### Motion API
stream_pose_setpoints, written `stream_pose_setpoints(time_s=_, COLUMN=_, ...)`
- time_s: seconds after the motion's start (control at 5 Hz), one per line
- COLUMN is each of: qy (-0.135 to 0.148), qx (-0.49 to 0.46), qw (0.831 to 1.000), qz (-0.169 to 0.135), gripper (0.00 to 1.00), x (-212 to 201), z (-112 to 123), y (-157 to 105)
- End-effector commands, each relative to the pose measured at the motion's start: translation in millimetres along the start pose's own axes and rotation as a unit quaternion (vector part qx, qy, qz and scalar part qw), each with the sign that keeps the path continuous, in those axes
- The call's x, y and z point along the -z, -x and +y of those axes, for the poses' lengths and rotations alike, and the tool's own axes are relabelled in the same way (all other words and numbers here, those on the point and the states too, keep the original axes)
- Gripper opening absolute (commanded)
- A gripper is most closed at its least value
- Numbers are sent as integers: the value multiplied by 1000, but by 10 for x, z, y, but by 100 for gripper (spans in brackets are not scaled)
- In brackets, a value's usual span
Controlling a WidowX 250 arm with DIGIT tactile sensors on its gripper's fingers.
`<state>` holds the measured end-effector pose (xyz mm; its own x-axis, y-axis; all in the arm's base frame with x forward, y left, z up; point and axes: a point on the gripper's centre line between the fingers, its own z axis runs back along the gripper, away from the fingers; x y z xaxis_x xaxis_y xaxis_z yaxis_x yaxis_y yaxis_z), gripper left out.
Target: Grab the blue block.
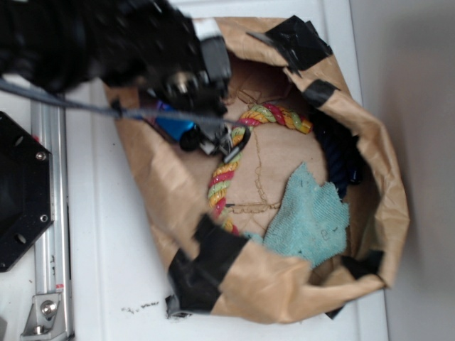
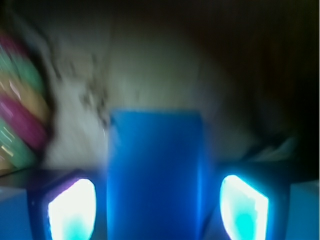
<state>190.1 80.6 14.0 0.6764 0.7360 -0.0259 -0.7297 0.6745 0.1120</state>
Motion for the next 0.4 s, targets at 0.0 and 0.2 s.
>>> stream_pose_setpoints(time_s=0.0, qy=-16, qx=-46, qw=999, qz=5, gripper=100, x=-82, z=192, y=94)
stream_pose_setpoints(time_s=0.2, qy=-3, qx=-37, qw=999, qz=7, gripper=100, x=-17, z=179, y=59)
